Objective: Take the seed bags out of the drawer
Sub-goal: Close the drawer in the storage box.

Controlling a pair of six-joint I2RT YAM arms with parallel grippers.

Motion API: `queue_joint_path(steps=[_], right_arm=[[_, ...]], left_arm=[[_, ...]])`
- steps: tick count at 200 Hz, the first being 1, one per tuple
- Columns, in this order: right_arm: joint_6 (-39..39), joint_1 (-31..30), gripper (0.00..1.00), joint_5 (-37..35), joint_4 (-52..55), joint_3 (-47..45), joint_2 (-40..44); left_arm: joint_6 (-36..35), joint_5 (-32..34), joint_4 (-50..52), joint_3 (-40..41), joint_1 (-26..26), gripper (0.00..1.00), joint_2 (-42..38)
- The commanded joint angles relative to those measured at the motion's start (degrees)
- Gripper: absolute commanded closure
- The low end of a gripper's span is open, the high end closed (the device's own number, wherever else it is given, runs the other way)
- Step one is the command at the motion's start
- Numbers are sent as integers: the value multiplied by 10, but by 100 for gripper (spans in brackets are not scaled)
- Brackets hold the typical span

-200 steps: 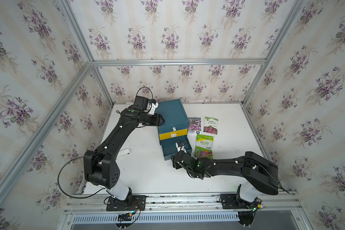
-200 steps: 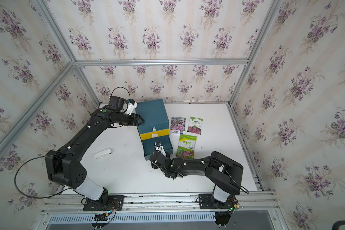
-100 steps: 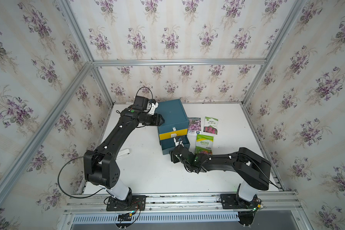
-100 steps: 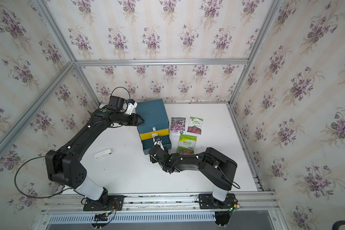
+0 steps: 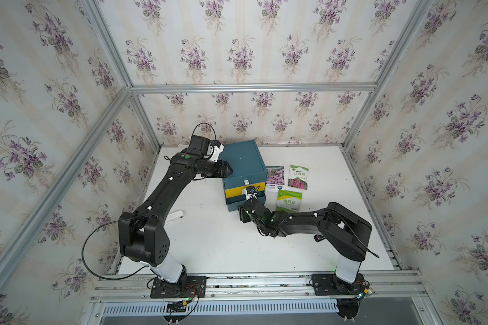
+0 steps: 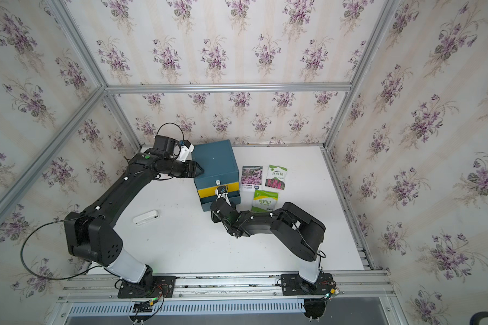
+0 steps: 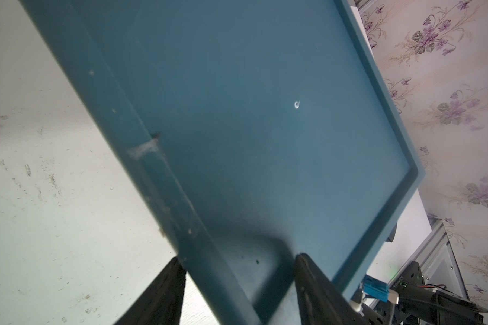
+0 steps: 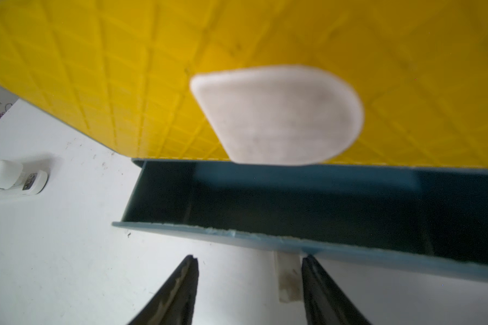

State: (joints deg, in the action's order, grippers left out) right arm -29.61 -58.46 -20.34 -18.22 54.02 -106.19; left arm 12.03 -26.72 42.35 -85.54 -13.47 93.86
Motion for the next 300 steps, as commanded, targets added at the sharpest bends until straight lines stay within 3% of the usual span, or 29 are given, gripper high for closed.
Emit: queue_joint_path(steps=[1, 178, 300], right_arm=[[5, 3, 39, -5, -28, 8, -8], [-6, 25, 50, -19, -101, 30, -61], [-47, 37, 55, -22, -208, 10, -75]], left_arm=[[-29, 65, 110, 10, 1, 36, 14], [-31, 44, 110, 8, 6, 36, 22], [-34, 42, 113, 13, 8, 36, 19]])
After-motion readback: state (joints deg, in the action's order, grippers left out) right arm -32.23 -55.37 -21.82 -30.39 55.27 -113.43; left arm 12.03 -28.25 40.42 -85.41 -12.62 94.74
